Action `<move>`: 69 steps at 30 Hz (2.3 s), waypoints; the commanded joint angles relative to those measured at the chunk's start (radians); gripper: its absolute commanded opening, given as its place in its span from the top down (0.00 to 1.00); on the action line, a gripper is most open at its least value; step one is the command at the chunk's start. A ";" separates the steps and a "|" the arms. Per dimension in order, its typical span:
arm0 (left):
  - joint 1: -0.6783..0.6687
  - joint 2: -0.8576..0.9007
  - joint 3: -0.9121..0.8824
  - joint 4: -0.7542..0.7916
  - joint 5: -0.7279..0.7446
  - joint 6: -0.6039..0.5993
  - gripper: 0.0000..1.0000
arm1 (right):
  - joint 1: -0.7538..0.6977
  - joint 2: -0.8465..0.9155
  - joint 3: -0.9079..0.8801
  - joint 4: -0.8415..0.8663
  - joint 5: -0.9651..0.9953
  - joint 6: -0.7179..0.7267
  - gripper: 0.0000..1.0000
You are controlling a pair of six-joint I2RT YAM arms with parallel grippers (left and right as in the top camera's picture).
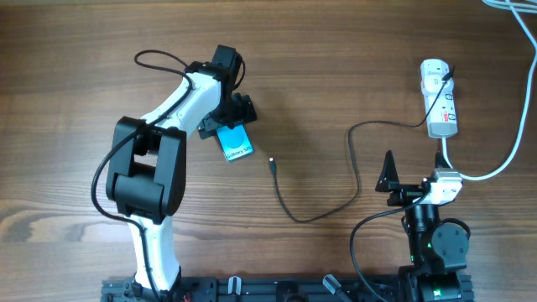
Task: Plug charger to phone and switch on socket
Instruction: 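Lift the phone upright with the left gripper, then move the right gripper left toward the phone and cable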
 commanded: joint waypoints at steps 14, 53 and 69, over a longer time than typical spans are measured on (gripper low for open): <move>0.002 0.018 -0.017 -0.012 0.009 0.013 0.05 | 0.005 0.000 -0.001 0.029 -0.251 -0.006 0.00; -0.022 0.018 -0.018 0.004 0.091 -0.026 0.11 | 0.005 0.846 1.016 -0.640 -0.783 0.015 0.02; -0.063 0.018 -0.018 0.016 0.090 -0.030 0.14 | 0.083 1.389 1.016 -0.650 -0.783 0.024 0.00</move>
